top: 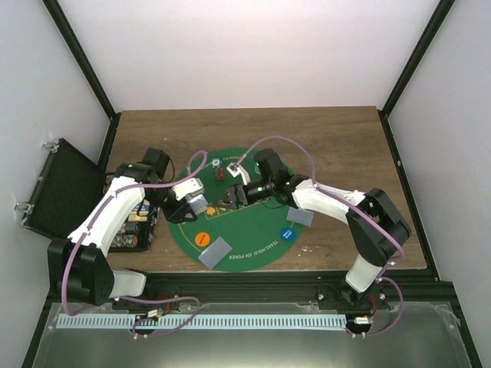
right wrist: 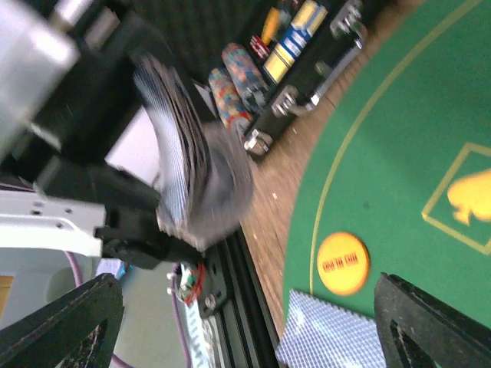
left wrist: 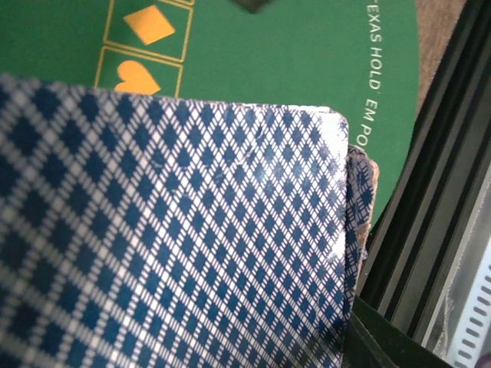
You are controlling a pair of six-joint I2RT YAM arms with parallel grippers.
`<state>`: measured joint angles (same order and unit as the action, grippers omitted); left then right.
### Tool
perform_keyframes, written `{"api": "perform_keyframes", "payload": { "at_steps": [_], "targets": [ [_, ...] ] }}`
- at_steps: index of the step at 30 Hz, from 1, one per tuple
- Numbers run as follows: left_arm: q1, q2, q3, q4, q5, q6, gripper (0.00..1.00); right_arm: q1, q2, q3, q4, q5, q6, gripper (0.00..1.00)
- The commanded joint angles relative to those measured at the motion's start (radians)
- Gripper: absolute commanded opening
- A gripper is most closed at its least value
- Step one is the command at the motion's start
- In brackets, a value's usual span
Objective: Distribute texas hold em gaming equipment
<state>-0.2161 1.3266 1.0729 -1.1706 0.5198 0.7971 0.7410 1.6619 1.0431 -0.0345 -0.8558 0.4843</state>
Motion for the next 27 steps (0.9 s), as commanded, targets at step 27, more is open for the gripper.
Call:
{"api": "perform_keyframes", "payload": {
  "at_steps": [27],
  "targets": [
    [-0.067, -0.031, 0.051, -0.014, 0.039, 0.005, 0.44, 0.04, 0.155, 0.157, 0.205, 0.038, 0.083, 0.59]
  ]
}}
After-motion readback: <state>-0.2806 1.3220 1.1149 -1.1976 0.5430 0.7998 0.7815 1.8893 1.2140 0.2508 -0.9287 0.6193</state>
